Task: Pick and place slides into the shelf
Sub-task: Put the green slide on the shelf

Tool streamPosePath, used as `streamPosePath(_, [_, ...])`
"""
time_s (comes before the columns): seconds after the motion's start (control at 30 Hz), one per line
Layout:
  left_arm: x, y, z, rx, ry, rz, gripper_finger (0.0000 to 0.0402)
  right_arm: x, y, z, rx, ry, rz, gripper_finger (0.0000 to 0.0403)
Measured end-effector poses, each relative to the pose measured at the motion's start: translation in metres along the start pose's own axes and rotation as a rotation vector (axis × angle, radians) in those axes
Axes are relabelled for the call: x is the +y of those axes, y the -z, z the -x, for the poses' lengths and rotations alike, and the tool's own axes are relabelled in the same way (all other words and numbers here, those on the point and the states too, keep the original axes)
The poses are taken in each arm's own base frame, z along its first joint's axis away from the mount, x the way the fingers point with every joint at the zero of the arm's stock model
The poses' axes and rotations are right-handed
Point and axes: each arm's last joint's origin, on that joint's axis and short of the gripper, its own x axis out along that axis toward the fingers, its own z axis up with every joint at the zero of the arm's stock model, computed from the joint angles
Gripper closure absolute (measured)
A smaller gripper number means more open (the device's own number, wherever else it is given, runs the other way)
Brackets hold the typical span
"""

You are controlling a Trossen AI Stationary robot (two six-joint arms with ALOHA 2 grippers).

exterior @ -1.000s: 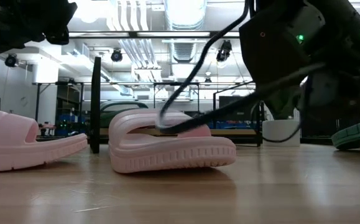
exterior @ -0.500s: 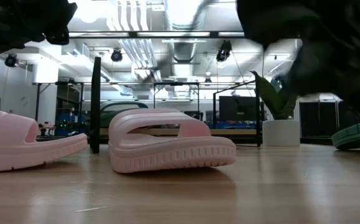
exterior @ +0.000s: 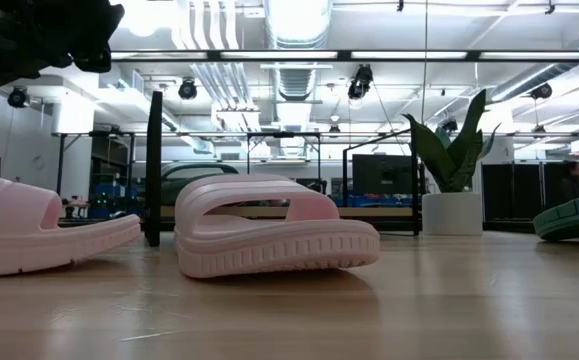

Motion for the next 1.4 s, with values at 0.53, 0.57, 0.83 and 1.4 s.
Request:
streamPosePath(0.53, [0.000,0.000,0.000,0.000,0.000,0.000,0.0288,0.049,0.080,-0.009,0.409,-0.106,0.019,0.0365])
streamPosePath(0.57, [0.000,0.000,0.000,0.000,0.000,0.000,0.0288,0.049,0.085,-0.014,0.463,-0.103,0.011,0.0369])
streamPosePath(0.83, [0.000,0.000,0.000,0.000,0.000,0.000,0.0288,0.049,0.117,-0.045,0.637,0.016,0.013,0.0393])
streamPosePath(1.4, [0.000,0.001,-0.001,0.010,0.003,0.000,0.0288,0.041,0.124,-0.070,0.675,0.095,-0.013,0.0329])
